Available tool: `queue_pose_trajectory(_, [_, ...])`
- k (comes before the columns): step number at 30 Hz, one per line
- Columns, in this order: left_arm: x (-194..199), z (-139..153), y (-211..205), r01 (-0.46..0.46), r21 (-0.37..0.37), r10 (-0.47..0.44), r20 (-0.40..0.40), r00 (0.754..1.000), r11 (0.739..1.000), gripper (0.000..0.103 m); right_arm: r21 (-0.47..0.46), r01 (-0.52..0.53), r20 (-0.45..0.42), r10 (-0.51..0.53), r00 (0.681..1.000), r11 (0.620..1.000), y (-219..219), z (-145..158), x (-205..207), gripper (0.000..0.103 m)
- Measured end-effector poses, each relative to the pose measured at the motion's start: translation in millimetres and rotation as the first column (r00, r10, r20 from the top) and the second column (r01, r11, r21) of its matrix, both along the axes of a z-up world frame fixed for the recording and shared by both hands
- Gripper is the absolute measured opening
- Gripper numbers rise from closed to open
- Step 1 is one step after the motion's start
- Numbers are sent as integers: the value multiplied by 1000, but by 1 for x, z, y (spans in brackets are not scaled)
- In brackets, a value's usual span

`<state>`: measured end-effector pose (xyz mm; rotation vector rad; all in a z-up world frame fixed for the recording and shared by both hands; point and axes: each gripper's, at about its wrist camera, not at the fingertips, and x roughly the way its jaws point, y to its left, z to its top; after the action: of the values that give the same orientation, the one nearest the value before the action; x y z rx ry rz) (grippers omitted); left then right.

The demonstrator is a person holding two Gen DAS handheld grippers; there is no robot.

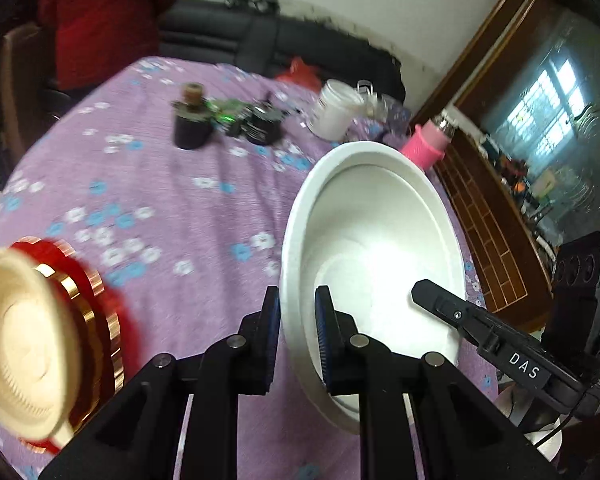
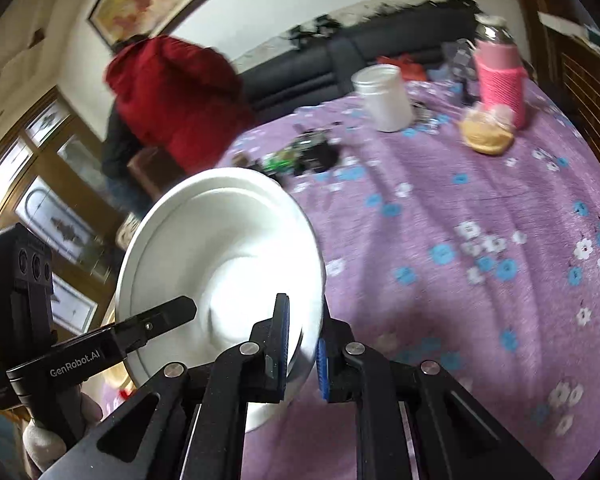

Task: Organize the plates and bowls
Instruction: 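Grasp the rim of the large white bowl with the right gripper and lift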

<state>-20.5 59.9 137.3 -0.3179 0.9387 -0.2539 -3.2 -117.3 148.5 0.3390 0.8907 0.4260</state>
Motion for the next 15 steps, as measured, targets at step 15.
queue_pose_trajectory(15, [-102,-7,134,-277,-82,284,86,955,957,16,-46,-215,83,218,972,975,143,8,-62,14])
